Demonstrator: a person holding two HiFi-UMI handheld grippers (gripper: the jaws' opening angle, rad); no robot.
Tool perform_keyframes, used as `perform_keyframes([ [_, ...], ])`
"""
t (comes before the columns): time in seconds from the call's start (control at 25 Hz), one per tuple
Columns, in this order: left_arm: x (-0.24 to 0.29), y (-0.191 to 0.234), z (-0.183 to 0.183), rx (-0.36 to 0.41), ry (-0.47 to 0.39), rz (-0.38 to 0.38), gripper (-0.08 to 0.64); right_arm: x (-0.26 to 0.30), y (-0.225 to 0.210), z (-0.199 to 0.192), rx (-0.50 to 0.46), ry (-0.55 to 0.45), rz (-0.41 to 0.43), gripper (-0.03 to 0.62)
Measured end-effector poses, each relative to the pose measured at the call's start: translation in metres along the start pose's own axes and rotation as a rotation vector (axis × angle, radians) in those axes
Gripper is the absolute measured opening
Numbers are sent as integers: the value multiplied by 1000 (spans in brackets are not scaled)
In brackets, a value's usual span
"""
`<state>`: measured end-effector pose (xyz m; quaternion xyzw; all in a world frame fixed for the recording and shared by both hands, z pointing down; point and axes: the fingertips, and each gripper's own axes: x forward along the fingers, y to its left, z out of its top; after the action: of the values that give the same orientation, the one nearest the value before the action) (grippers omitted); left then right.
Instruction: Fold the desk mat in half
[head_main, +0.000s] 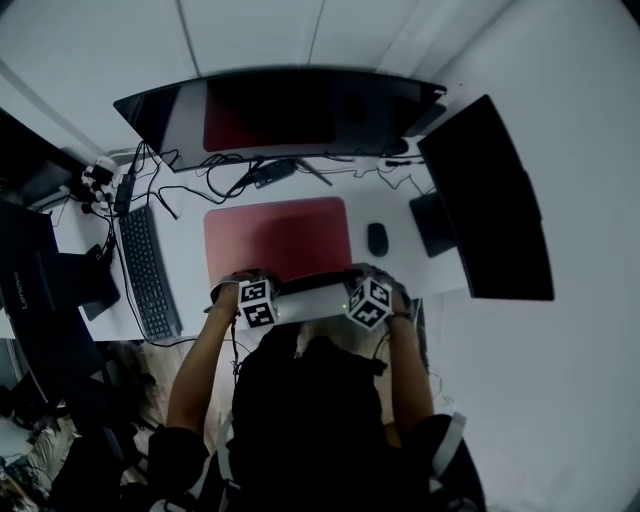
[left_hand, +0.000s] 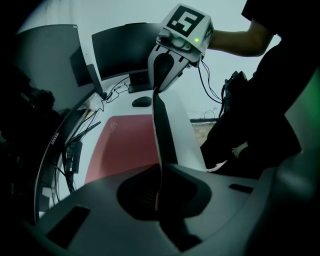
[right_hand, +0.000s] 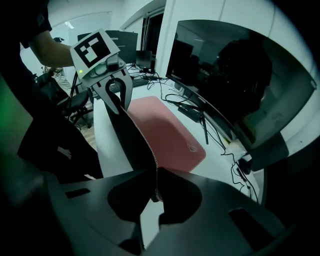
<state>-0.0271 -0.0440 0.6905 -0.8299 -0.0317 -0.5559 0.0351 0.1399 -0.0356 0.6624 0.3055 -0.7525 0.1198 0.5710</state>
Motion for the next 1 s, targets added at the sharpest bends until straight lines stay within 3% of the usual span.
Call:
perform_keyframes([
  [0.24, -2, 11, 2, 20, -5, -42, 21, 0, -11, 6, 44, 3, -28, 20],
  [0.44, -3, 25, 2, 25, -7, -10, 21, 4, -18, 10, 52, -10, -43, 20],
  [1.0, 2, 72, 0, -18, -7, -18, 21, 23, -56, 25, 44, -22, -38, 20],
])
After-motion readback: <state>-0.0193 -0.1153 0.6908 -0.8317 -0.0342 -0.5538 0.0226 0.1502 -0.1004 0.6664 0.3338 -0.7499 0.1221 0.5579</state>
